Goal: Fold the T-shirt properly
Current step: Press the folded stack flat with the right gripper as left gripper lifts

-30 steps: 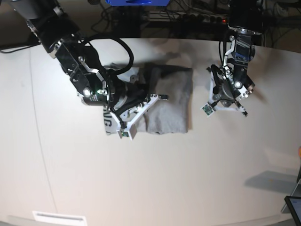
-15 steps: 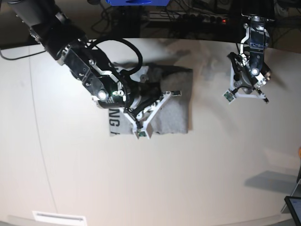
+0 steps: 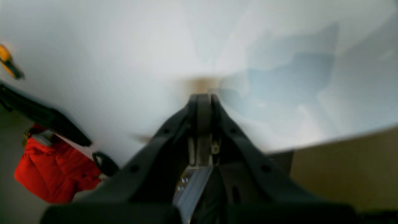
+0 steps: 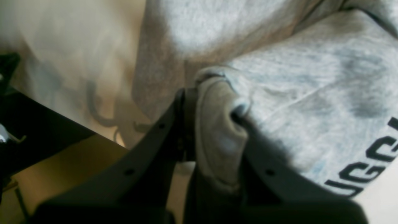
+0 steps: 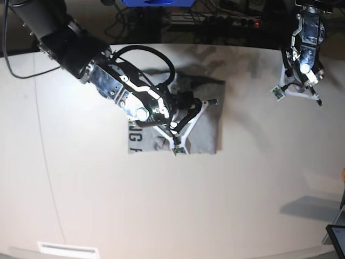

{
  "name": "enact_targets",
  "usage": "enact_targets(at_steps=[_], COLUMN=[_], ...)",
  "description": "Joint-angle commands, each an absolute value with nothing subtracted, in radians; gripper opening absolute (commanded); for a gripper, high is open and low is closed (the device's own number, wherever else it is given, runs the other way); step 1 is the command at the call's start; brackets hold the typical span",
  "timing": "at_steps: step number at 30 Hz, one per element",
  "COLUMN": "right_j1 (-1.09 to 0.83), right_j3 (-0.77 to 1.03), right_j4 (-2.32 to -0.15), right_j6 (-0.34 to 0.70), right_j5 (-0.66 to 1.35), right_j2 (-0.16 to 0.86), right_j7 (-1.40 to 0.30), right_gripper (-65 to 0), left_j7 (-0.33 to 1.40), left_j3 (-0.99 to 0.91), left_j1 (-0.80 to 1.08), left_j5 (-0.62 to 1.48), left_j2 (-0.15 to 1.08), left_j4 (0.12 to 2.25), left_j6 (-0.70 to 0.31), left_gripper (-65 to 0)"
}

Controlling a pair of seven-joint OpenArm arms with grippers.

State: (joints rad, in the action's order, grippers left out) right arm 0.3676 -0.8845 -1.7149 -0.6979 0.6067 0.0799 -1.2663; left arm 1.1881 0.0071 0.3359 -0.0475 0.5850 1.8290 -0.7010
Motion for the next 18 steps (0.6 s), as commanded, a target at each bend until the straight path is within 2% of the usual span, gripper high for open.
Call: enact_targets(at_steps=[1, 5, 10, 18], right_j1=[0.400, 0.443, 0.456, 0.496], right_j3=[-0.883, -0.926, -0.974, -0.983], right_j4=[-1.722, -1.682, -1.633, -1.592], right_j6=[-0.698, -0.698, -0.698, -0.698], right_j5=[0.613, 0.607, 0.469, 0.456], right_j2=[0.070, 0.056, -0.010, -0.064], right_j7=[-1.257, -1.283, -1.319, -1.323], right_gripper=[-65.0, -65.0, -65.0, -65.0], left_j7=[1.184, 1.185, 1.184, 1.184], left_j3=[-0.001, 0.013, 0.090, 0.157], left_j1=[0.326, 0.326, 0.321, 0.320], left_j5=[-0.056, -0.128, -0.295, -0.337], left_j2=[0.601, 0.593, 0.542, 0.510], left_j4=[1.844, 1.844, 1.845, 1.845], left_j6=[-0.698, -0.698, -0.698, -0.698], left_gripper=[-65.0, -65.0, -65.0, -65.0])
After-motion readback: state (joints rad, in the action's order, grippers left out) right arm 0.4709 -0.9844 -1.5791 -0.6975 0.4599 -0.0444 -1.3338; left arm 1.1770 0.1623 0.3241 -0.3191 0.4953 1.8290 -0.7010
